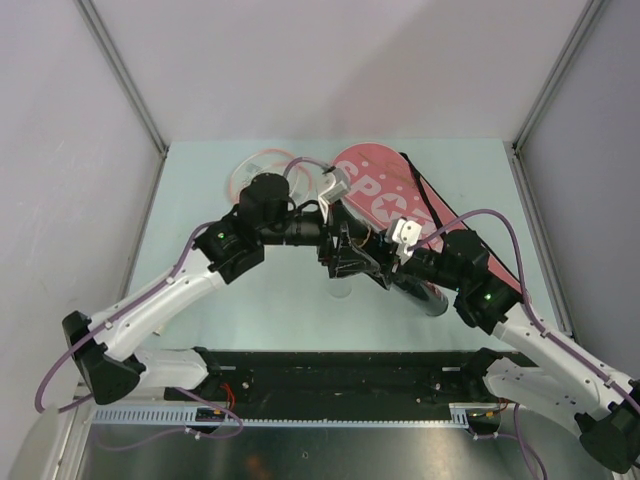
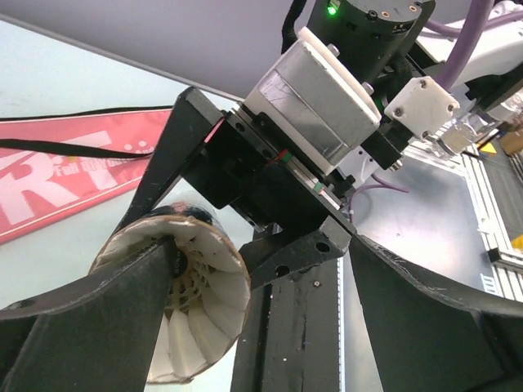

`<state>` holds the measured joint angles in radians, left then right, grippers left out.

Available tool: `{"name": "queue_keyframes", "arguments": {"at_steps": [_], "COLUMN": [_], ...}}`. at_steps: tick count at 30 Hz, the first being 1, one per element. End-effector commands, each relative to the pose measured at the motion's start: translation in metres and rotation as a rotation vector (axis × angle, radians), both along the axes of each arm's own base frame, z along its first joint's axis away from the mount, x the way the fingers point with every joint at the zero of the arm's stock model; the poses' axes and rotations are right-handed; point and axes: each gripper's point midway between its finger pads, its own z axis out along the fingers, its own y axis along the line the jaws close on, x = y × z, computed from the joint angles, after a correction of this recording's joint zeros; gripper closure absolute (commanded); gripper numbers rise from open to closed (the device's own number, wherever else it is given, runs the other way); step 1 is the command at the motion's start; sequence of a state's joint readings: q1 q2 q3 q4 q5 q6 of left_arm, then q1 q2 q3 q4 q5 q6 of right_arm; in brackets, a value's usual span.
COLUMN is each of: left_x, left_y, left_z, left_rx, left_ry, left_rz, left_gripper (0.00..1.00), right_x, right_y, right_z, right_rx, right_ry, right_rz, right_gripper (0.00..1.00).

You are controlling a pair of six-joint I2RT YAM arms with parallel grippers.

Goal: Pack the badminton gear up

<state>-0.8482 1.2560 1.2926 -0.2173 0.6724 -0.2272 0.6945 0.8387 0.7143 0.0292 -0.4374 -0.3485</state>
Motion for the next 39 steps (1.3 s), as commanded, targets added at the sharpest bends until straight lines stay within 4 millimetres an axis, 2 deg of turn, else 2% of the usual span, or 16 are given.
{"name": "queue_keyframes", "arguments": {"at_steps": [1,2,4,5,10,13,14,16,17,19,20,22,24,28,34,39], "left_x": [0.015,0.028,0.042,0.054,0.078,0.117,0.135,0.157,0.171,0.187,0.196,0.21,0.217,0.235,0.234,0.231], "left_y": [0.026,0.044,0.065,0.086,0.133,0.176,0.194,0.22,0.233,0.256,0.261,0.269,0.269,0.263,0.246,0.248], "left_z": [0.045,0.057,0.065,0.07,0.071,0.04,0.012,-0.018,-0.049,-0.079,-0.106,-0.141,-0.158,-0.202,-0.241,-0.26], "left_rx": [-0.088,-0.112,-0.137,-0.152,-0.196,-0.186,-0.123,-0.038,0.062,0.187,0.272,0.394,0.458,0.622,0.749,0.833], "left_ry": [-0.096,-0.121,-0.124,-0.137,-0.104,0.047,0.131,0.179,0.214,0.214,0.25,0.27,0.268,0.264,0.275,0.254], "left_rz": [0.139,0.241,0.36,0.466,0.677,0.95,1.052,1.194,1.266,1.406,1.452,1.53,1.573,1.66,1.64,1.66], "left_gripper": [0.06,0.06,0.05,0.04,0.0,0.02,0.03,0.15,0.16,0.17,0.16,0.15,0.11,0.12,0.19,0.26], "right_x": [-0.002,0.0,0.005,0.008,0.021,0.027,0.028,0.03,0.03,0.03,0.028,0.027,0.024,0.021,0.017,0.016], "right_y": [0.008,0.007,0.005,0.004,0.001,-0.001,-0.002,-0.005,-0.006,-0.009,-0.01,-0.011,-0.011,-0.01,-0.013,-0.012], "right_z": [0.033,0.031,0.025,0.023,0.013,0.01,0.009,0.009,0.01,0.013,0.015,0.018,0.021,0.024,0.025,0.027], "right_rx": [0.071,0.064,0.045,0.039,0.024,0.025,0.024,0.024,0.03,0.035,0.04,0.046,0.054,0.062,0.064,0.072], "right_ry": [-0.104,-0.102,-0.092,-0.086,-0.054,-0.034,-0.029,-0.021,-0.02,-0.02,-0.026,-0.032,-0.042,-0.051,-0.055,-0.061], "right_rz": [0.038,0.032,0.006,-0.007,-0.048,-0.075,-0.084,-0.109,-0.116,-0.13,-0.13,-0.128,-0.117,-0.102,-0.102,-0.094], "right_gripper": [1.0,1.0,1.0,1.0,1.0,1.0,1.0,1.0,1.0,1.0,1.0,1.0,1.0,1.0,1.0,1.0]}}
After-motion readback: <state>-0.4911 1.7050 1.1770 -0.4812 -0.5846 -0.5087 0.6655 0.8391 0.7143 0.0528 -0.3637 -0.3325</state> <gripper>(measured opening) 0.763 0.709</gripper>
